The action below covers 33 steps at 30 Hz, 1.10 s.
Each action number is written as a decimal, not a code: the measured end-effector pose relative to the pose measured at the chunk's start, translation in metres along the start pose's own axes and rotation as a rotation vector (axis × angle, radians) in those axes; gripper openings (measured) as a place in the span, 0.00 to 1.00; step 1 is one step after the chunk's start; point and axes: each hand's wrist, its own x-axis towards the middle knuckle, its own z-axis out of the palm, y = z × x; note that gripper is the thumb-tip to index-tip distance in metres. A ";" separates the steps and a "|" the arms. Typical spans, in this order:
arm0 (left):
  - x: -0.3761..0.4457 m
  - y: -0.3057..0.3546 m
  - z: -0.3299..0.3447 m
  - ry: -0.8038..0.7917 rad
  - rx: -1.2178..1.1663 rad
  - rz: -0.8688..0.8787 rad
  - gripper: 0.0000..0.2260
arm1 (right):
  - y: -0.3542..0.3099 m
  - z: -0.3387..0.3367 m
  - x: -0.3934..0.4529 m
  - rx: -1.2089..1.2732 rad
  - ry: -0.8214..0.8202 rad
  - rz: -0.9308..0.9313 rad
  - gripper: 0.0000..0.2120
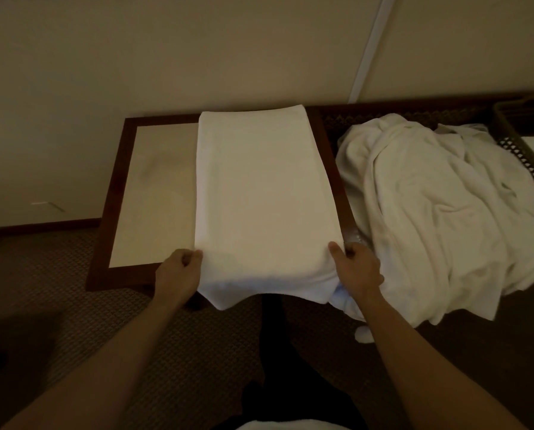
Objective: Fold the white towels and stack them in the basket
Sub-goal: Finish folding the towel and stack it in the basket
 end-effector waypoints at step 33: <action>0.093 0.049 0.016 0.075 -0.134 -0.118 0.17 | -0.070 0.018 0.078 -0.154 0.008 -0.049 0.19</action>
